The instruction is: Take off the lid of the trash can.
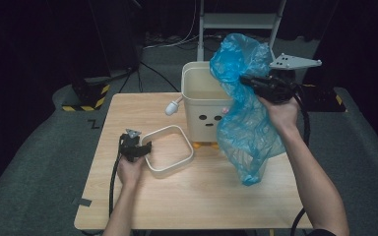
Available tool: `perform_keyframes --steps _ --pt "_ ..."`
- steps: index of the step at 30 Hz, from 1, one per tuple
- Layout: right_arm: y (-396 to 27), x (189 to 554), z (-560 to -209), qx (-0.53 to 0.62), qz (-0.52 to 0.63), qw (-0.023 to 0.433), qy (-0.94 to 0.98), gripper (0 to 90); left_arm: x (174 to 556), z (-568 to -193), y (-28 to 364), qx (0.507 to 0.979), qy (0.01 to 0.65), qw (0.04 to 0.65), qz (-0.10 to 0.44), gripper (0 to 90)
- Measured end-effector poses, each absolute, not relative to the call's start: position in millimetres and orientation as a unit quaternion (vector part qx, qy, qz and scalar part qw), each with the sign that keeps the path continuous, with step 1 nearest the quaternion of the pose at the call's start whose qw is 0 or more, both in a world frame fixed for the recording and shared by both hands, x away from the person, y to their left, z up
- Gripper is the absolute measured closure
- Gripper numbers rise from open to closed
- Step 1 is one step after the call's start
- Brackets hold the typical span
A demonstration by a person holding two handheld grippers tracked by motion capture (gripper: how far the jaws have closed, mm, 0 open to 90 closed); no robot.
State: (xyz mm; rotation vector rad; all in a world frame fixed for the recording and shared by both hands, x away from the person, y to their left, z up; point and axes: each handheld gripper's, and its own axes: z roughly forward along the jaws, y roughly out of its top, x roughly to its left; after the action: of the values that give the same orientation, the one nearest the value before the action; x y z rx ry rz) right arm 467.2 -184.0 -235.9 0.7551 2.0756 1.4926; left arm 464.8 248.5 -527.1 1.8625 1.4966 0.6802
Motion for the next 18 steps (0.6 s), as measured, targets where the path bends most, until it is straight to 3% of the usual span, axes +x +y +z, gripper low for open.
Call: perform_keyframes --steps 18 --pt "-148.3 480.1 -224.5 0.246 0.542 0.217 0.774 89.3 464.6 -526.9 249.4 0.705 0.575 0.329 0.251 36.1"
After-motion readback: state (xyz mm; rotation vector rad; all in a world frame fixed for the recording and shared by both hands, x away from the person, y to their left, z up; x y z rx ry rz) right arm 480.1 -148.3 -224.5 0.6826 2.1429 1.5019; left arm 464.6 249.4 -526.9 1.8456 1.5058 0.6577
